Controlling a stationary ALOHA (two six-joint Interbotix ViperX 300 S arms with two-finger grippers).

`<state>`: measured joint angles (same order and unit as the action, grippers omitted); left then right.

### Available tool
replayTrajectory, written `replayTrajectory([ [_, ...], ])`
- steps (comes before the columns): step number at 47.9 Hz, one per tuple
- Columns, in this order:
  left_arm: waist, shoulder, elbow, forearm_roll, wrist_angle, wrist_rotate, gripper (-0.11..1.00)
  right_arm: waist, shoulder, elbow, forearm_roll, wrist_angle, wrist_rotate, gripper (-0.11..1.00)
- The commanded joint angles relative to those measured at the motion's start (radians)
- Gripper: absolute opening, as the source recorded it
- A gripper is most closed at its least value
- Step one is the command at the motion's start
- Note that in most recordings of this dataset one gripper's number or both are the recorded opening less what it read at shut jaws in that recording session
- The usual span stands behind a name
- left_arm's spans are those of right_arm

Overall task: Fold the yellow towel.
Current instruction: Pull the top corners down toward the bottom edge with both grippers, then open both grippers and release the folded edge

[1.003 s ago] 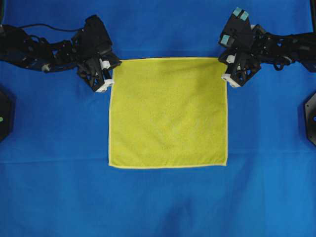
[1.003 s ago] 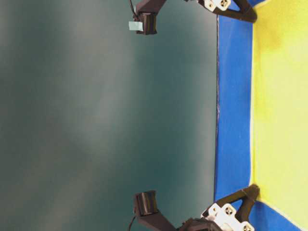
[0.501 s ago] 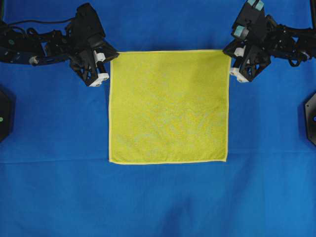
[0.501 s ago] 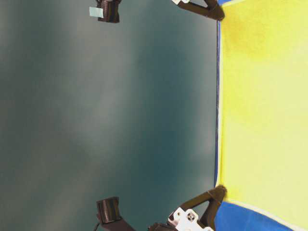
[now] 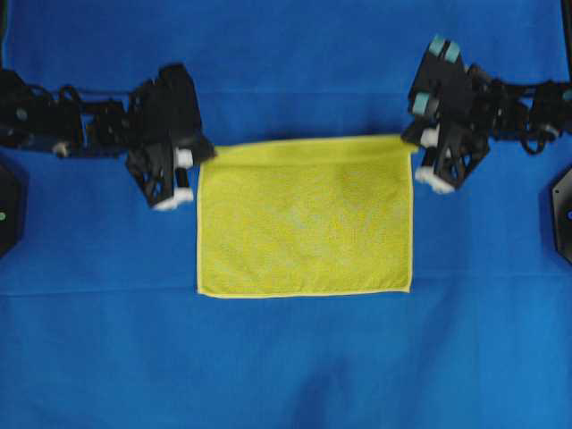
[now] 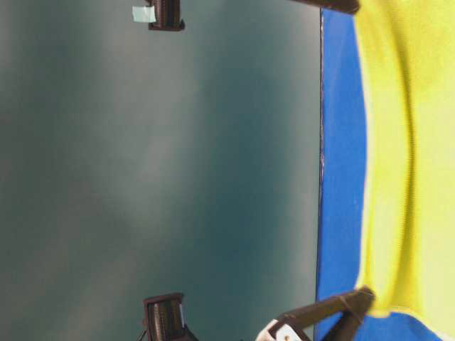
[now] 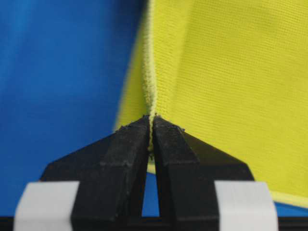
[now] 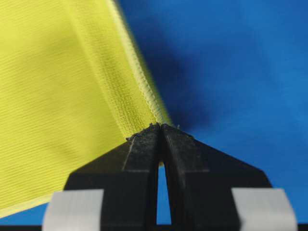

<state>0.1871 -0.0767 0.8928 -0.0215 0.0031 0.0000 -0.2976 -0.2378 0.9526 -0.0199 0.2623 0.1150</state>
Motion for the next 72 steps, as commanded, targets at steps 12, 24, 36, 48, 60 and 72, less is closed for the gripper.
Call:
replayTrajectory([
  [12, -0.242, -0.006, -0.003, -0.002, -0.003, -0.127, 0.01, 0.235, -0.017, 0.008, 0.005, 0.000, 0.173, 0.02],
  [24, -0.364, 0.008, 0.003, -0.002, -0.005, -0.209, 0.01, 0.371, -0.017, 0.015, 0.003, -0.005, 0.299, 0.02],
  [36, -0.420, 0.023, -0.003, -0.002, -0.048, -0.244, 0.01, 0.425, -0.009, 0.015, 0.005, -0.009, 0.347, 0.02],
  [48, -0.422, 0.044, -0.005, -0.002, -0.083, -0.244, 0.01, 0.425, 0.003, 0.014, 0.005, -0.032, 0.350, 0.03],
  [60, -0.423, 0.043, -0.006, -0.003, -0.084, -0.249, 0.09, 0.449, 0.002, 0.012, 0.005, -0.026, 0.351, 0.34],
  [72, -0.459, 0.017, 0.000, -0.003, -0.072, -0.290, 0.79, 0.514, -0.025, 0.009, 0.008, -0.026, 0.405, 0.62],
])
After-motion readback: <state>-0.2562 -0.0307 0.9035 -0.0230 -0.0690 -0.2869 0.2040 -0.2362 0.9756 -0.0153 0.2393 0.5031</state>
